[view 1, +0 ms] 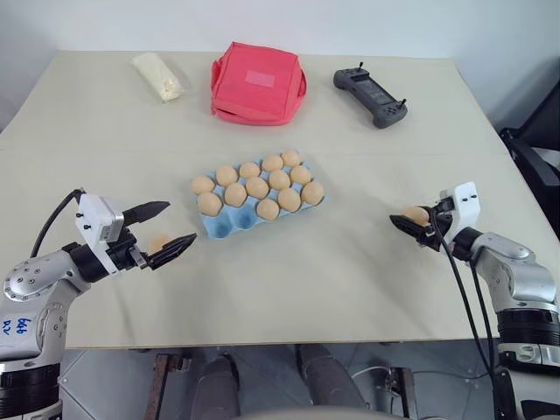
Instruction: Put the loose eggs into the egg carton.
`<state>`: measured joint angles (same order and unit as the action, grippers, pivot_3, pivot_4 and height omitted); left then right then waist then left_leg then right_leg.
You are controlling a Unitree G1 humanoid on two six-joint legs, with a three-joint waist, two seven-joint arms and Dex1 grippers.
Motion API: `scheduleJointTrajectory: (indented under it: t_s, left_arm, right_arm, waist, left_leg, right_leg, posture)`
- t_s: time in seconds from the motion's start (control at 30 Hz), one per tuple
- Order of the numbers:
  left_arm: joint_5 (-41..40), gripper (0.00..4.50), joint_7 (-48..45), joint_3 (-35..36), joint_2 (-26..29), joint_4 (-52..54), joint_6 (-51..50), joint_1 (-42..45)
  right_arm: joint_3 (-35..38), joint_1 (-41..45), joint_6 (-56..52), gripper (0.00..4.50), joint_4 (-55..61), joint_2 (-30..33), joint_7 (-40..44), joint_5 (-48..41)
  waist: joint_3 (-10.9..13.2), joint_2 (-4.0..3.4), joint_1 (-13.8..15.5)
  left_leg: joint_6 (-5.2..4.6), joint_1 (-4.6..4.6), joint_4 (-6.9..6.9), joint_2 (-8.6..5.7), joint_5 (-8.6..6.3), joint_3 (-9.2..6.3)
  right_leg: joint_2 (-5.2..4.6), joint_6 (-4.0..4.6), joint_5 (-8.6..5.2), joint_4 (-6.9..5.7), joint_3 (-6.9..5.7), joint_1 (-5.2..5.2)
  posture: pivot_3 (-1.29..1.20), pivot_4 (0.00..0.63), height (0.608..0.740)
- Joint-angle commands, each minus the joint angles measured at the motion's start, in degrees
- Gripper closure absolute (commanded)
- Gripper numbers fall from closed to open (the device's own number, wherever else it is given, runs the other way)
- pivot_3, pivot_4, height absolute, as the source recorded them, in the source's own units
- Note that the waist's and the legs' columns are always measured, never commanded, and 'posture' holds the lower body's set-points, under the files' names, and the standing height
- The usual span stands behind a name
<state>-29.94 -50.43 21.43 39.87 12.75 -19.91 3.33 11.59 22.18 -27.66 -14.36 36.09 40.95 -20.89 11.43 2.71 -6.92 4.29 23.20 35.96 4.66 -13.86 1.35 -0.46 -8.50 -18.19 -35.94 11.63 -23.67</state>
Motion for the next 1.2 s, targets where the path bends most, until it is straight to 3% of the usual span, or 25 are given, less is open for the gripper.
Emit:
scheduleJointTrajectory:
  t_s: [0.03,0.3,0.5,0.6,0.83,1.2]
  left_arm:
    - [-1.23,0.0,-0.1,1.14,0.75,1.7,0.29,-0.15]
    - [-1.37,0.0,0.5,1.41,0.21,2.17,0.35,-0.7]
    - [-1.53,0.0,0.85,2.89,0.67,2.82,0.11,-2.76]
    - [-1.36,0.0,1.04,3.89,0.91,2.4,0.53,-3.25]
    - [-1.45,0.0,2.07,5.77,0.3,4.28,0.93,-5.69]
    - [-1.82,0.0,4.46,7.3,-1.09,7.89,0.83,-9.42]
  right_arm:
    - [1.62,0.1,-1.08,2.35,6.34,0.9,-0.12,-1.55]
    - [-0.72,1.71,-12.2,2.36,26.16,2.14,-0.11,-7.16]
    - [-8.99,9.11,-18.59,2.36,33.72,-4.6,-1.56,-11.28]
    - [-13.36,12.29,-17.68,2.36,32.89,-7.58,-0.27,-10.65]
    - [-26.07,20.77,-7.31,2.36,19.14,-20.04,0.79,-2.26]
    - [-30.03,24.62,1.32,2.36,4.57,-30.56,2.69,3.92]
  waist:
    - [0.0,0.0,-0.17]
    - [0.01,-0.01,-0.51]
    - [0.01,-0.01,-1.58]
    - [0.01,-0.01,-1.44]
    - [0.0,0.01,-1.44]
    - [-0.01,0.01,-1.38]
  left_leg:
    - [0.0,0.0,0.0,0.0,0.0,0.0]
    - [0.01,0.0,-0.04,0.01,-0.01,-0.01]
    - [0.01,-0.01,-0.06,0.03,-0.01,0.0]
    - [0.01,0.01,-0.06,0.04,-0.01,-0.01]
    - [0.04,0.04,-0.19,0.05,-0.04,-0.02]
    - [0.2,0.09,-0.67,0.09,0.01,-0.05]
  right_leg:
    - [0.0,0.0,0.0,0.0,0.0,0.0]
    - [0.0,-0.08,0.04,0.01,0.0,-0.02]
    - [0.0,0.03,-0.01,-0.02,0.0,-0.04]
    - [0.0,0.03,-0.01,-0.02,-0.02,-0.05]
    - [-0.01,-0.01,0.01,-0.02,-0.09,-0.14]
    - [-0.02,0.02,-0.02,-0.1,-0.24,-0.41]
  posture:
    - [0.0,0.15,0.74]
    - [0.0,0.15,0.74]
    - [0.0,0.15,0.74]
    - [0.0,0.15,0.74]
    - [0.0,0.15,0.74]
    - [0.0,0.15,0.74]
